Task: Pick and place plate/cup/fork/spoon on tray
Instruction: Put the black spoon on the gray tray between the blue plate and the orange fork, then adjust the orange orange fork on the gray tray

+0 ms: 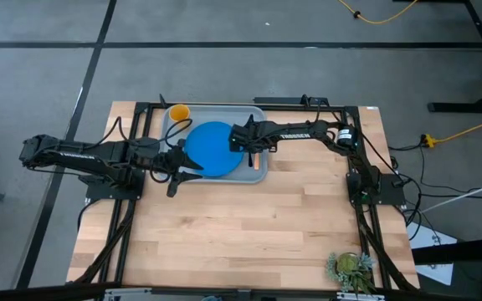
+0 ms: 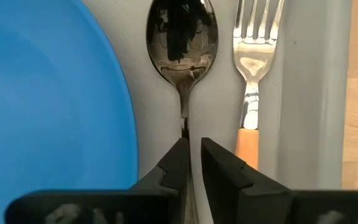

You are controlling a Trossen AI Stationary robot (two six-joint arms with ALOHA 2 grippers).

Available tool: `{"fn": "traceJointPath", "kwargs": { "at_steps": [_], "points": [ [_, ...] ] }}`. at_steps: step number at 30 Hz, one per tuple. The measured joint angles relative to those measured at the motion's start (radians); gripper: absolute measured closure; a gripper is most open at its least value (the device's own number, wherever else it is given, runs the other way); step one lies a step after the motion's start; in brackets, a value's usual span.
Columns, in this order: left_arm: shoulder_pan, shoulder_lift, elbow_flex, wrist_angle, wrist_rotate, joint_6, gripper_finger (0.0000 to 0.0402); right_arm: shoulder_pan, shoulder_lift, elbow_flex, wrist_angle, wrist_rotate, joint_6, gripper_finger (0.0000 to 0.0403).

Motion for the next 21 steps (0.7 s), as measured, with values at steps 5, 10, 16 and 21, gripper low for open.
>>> {"fn": "traceJointPath", "kwargs": {
  "at_steps": [5,10,16,21],
  "points": [
    [0.0,0.0,0.0,0.0,0.0,0.0,0.028,0.01,0.0,0.0,-0.011,0.004,-0.051,0.0354],
    [0.0,0.0,0.0,0.0,0.0,0.0,0.028,0.055,-0.006,0.029,-0.042,0.106,-0.084,0.0354],
    [0.0,0.0,0.0,0.0,0.0,0.0,0.028,0.089,-0.008,0.034,-0.111,0.063,-0.044,0.0354],
    [0.0,0.0,0.0,0.0,0.0,0.0,0.028,0.117,-0.008,0.034,-0.157,0.037,0.015,0.0354]
  ]
}}
